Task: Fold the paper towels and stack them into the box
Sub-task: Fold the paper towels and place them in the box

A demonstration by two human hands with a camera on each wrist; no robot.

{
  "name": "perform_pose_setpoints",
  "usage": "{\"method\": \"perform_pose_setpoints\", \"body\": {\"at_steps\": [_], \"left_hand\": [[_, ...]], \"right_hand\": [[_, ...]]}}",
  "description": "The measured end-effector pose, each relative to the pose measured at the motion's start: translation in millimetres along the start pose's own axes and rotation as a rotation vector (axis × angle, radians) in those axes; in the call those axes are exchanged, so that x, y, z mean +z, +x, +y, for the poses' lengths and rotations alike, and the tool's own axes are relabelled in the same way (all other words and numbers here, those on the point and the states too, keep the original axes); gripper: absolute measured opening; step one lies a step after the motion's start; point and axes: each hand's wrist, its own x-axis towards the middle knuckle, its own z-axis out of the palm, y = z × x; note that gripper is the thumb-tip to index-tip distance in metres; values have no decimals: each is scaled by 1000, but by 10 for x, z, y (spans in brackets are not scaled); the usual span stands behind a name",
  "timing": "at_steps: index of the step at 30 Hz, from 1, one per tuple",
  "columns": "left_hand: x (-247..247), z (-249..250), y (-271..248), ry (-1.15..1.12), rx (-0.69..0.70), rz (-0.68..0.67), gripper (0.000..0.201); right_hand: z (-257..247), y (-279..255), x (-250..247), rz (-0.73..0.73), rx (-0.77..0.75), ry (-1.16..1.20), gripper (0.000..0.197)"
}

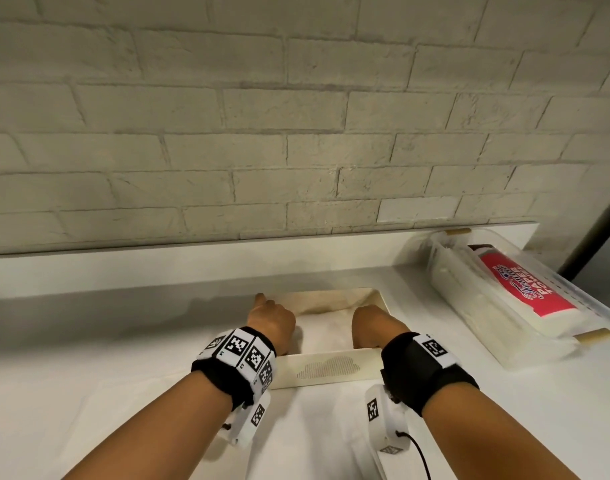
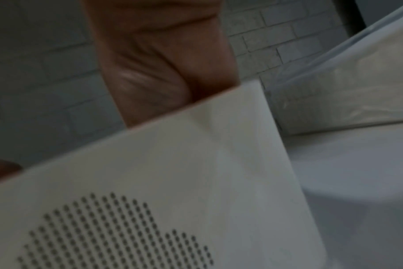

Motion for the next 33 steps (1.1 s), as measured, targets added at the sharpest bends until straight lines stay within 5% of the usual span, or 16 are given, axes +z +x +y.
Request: {"method": "perform_pose_setpoints", "body": {"at_steps": [3,12,26,33], "left_hand": [[-117,-6,-112,-95,6,15,15],[-245,462,-824,-427,152,260,32],[338,1522,-1233,-532,384,39,31],[481,1797,-1234,-492,501,23,33]], "right_hand": [[46,-123,-72,92,2,103,14],[342,-1258,41,460,-40,484,31],[597,-1783,1705,58,-35,505,35],[605,-1840,1921,99,-93,436,43]]}}
